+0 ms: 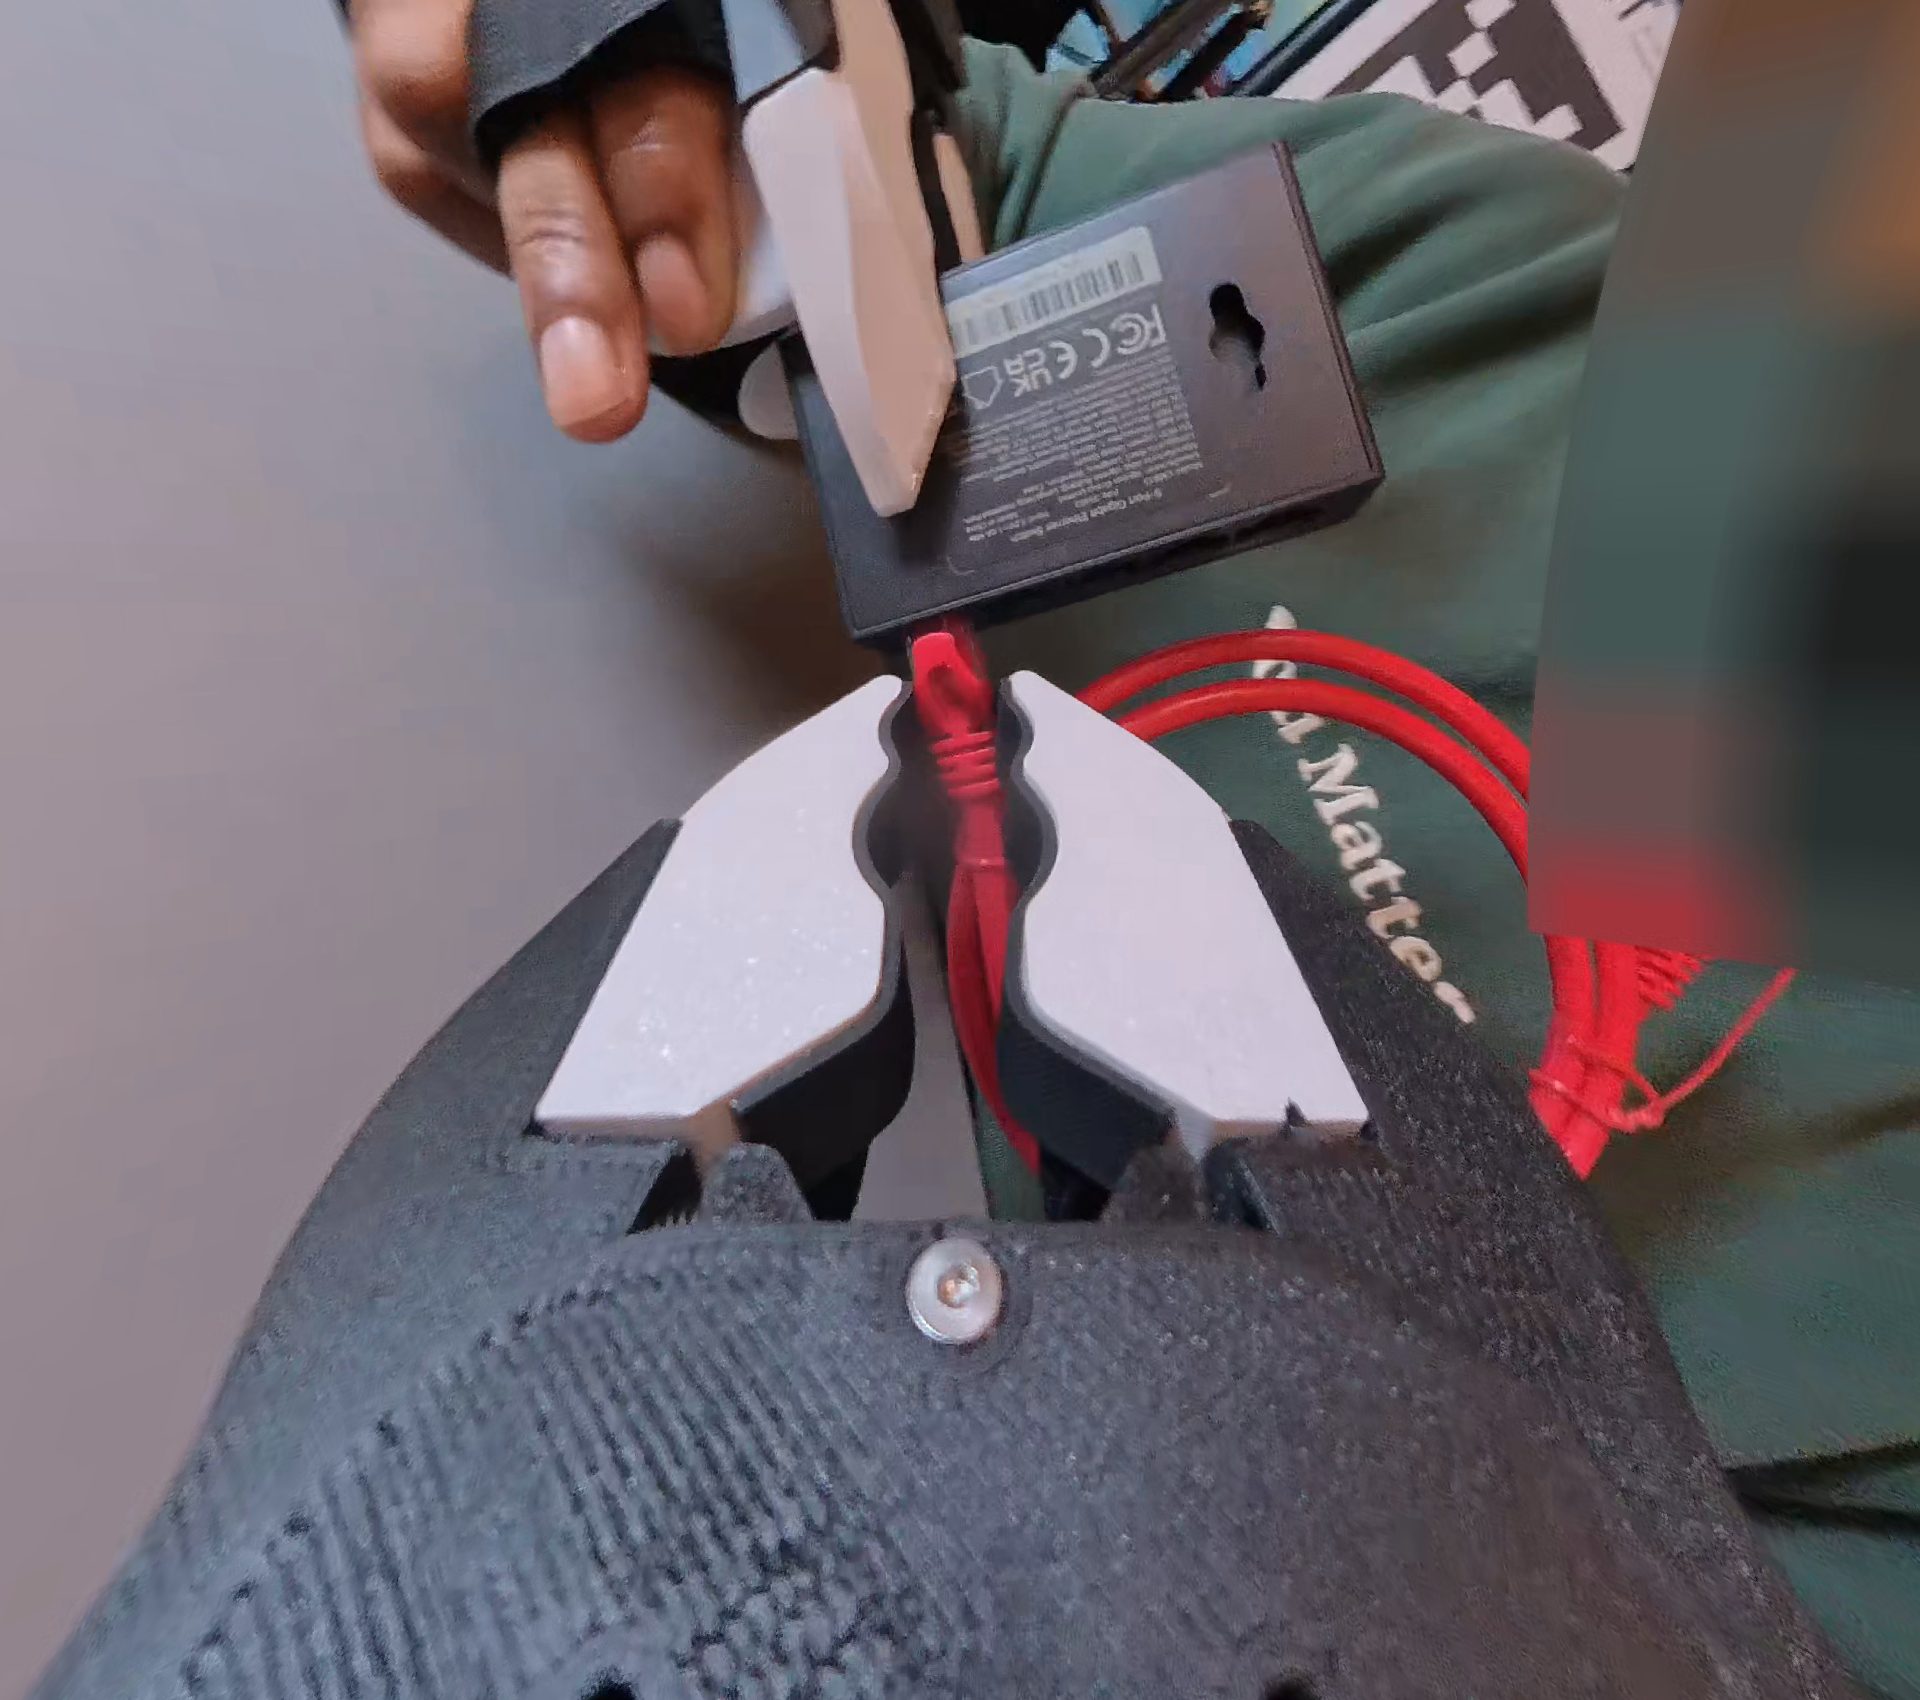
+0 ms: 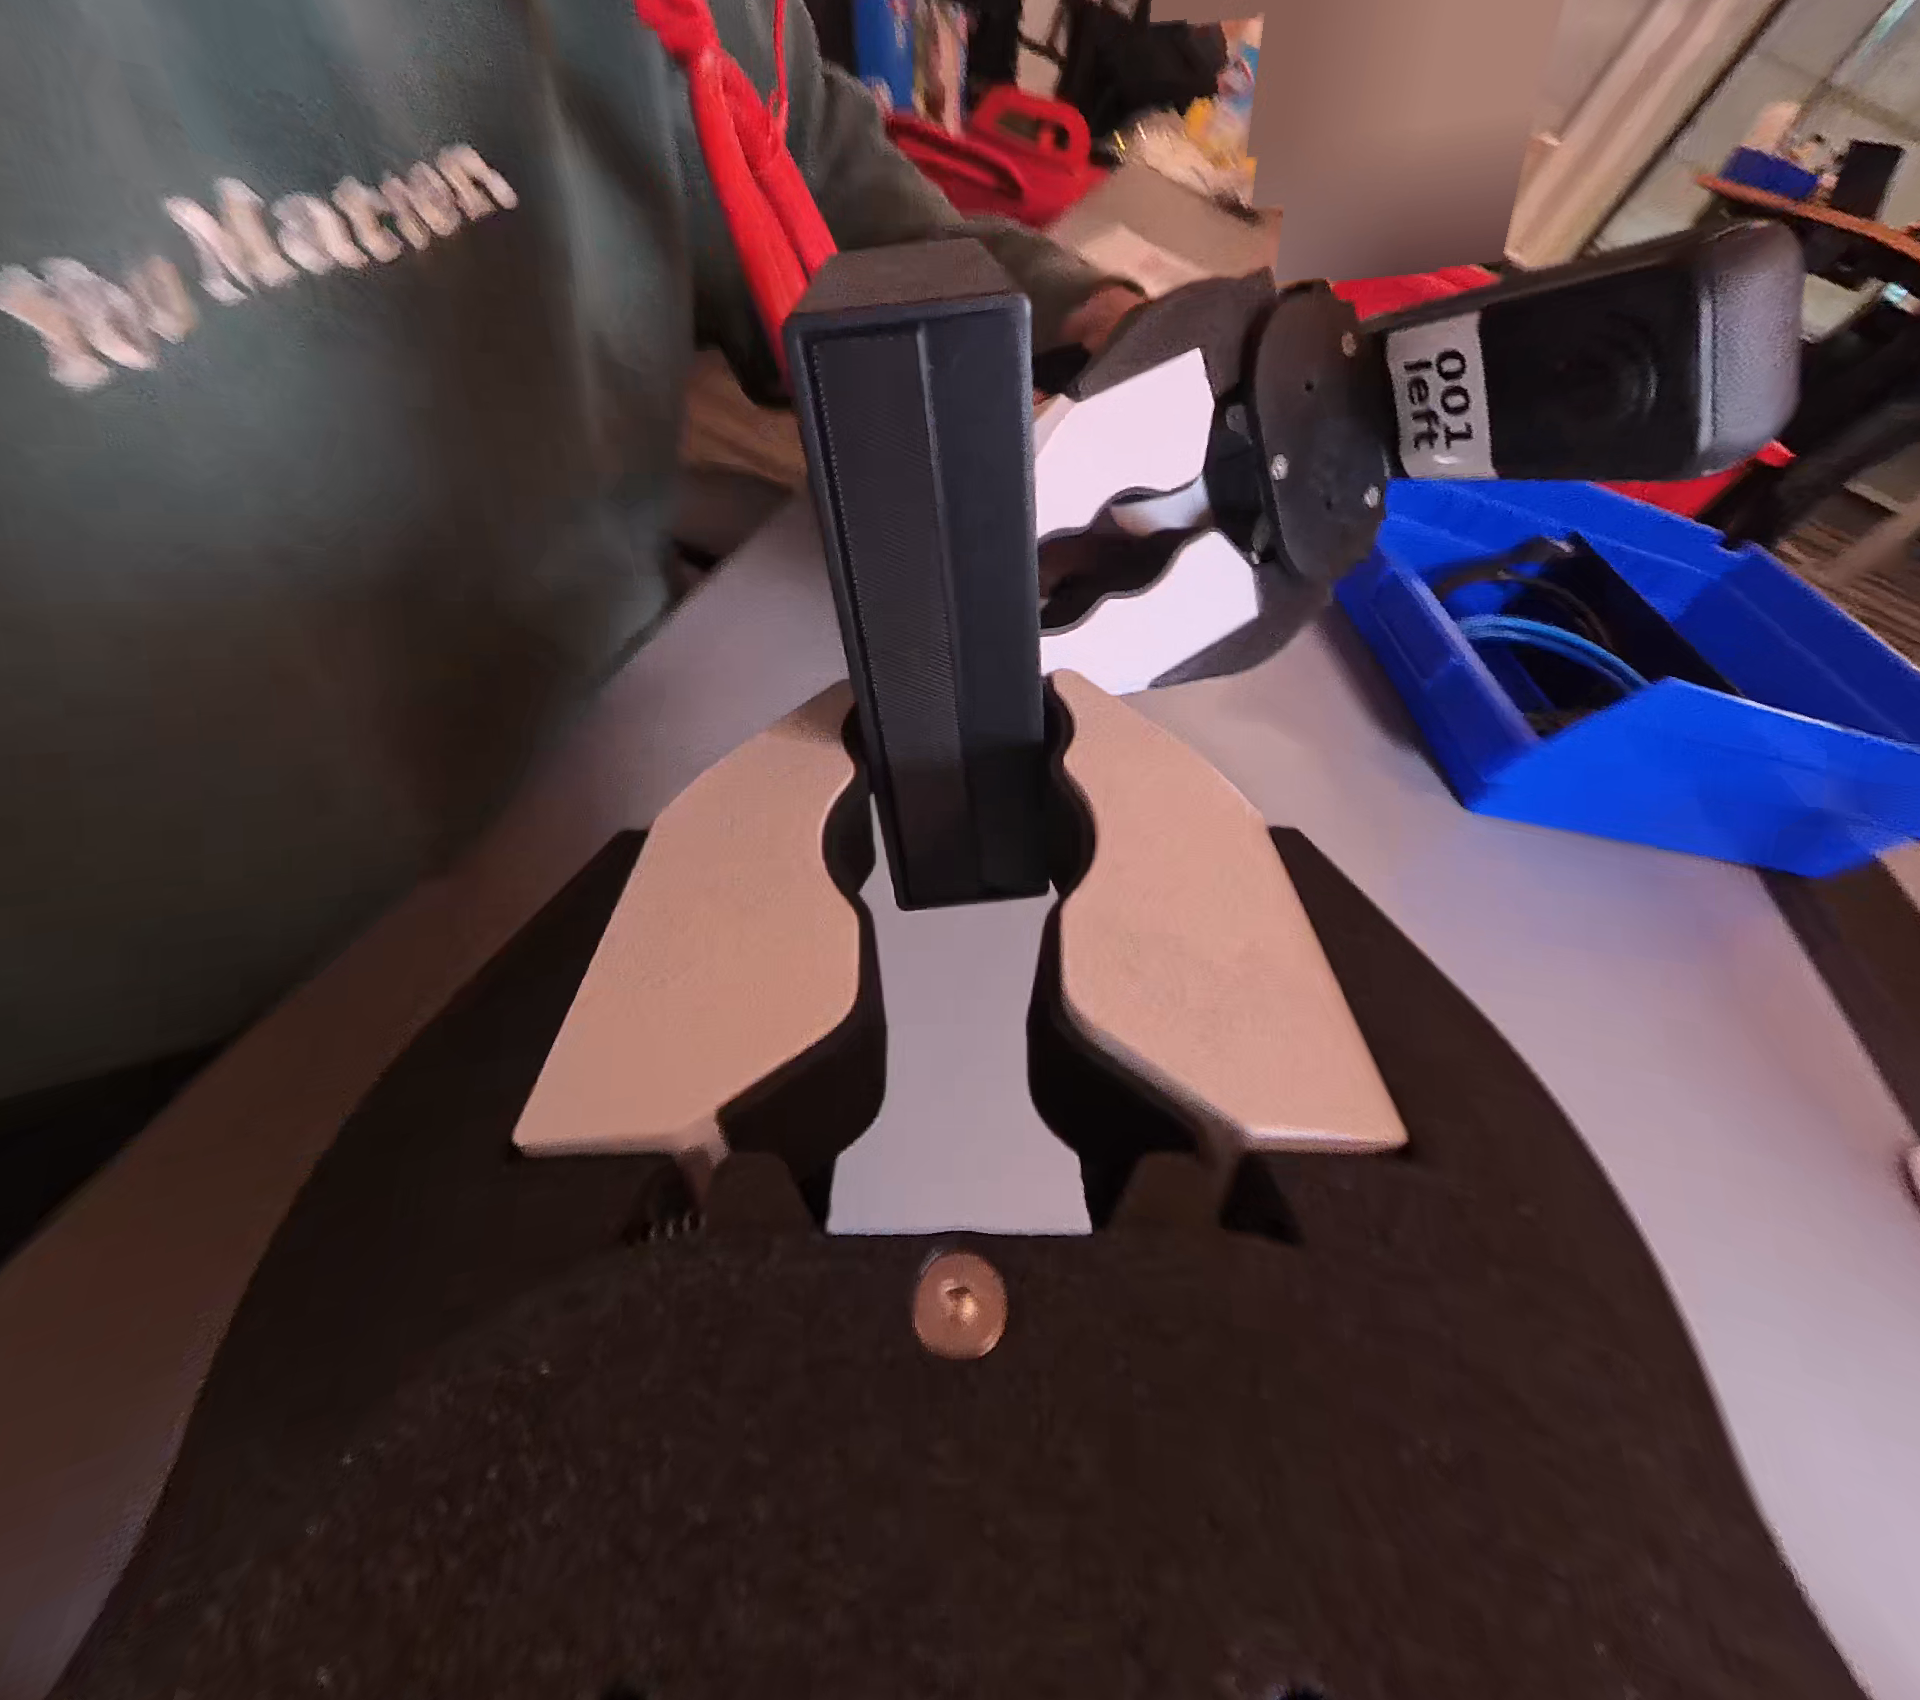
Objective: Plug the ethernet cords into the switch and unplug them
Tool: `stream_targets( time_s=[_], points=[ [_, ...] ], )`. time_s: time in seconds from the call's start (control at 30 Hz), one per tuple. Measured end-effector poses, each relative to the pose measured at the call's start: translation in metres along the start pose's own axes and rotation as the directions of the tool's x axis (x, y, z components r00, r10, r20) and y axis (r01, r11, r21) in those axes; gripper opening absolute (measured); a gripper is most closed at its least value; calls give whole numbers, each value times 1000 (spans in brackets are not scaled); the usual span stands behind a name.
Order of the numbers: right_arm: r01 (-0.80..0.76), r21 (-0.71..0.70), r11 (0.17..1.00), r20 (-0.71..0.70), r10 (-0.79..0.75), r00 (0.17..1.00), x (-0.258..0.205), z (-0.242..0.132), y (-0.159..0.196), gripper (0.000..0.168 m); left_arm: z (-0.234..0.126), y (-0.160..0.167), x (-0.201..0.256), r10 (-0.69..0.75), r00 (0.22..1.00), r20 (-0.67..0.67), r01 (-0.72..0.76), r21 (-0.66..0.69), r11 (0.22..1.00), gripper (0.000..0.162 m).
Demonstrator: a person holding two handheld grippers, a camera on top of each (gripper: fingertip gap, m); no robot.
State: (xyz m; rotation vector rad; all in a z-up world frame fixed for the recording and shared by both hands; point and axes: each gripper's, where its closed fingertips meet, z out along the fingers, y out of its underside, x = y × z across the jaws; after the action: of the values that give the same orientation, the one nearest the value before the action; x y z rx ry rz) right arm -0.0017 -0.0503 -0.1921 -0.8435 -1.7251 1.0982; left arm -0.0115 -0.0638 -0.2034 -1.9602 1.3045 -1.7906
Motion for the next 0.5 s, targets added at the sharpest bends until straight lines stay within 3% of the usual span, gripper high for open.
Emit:
stream_targets(
  time_s=[0.03,0.3,0.5],
  points=[
    [19,-45,999,-27,-20,999,3,1,6,29,-3,1,-7,3,1000,29,-3,-2,1000,13],
    [176,-335,926,-155,-238,959,18,4,42,31,-10,3,-31,-92,989,117,92,4,996,12],
    [327,-408,852,-157,-419,894,13,14,39,31,-5,4,-32,-138,983,118,140,-7,990,12]
  ],
)
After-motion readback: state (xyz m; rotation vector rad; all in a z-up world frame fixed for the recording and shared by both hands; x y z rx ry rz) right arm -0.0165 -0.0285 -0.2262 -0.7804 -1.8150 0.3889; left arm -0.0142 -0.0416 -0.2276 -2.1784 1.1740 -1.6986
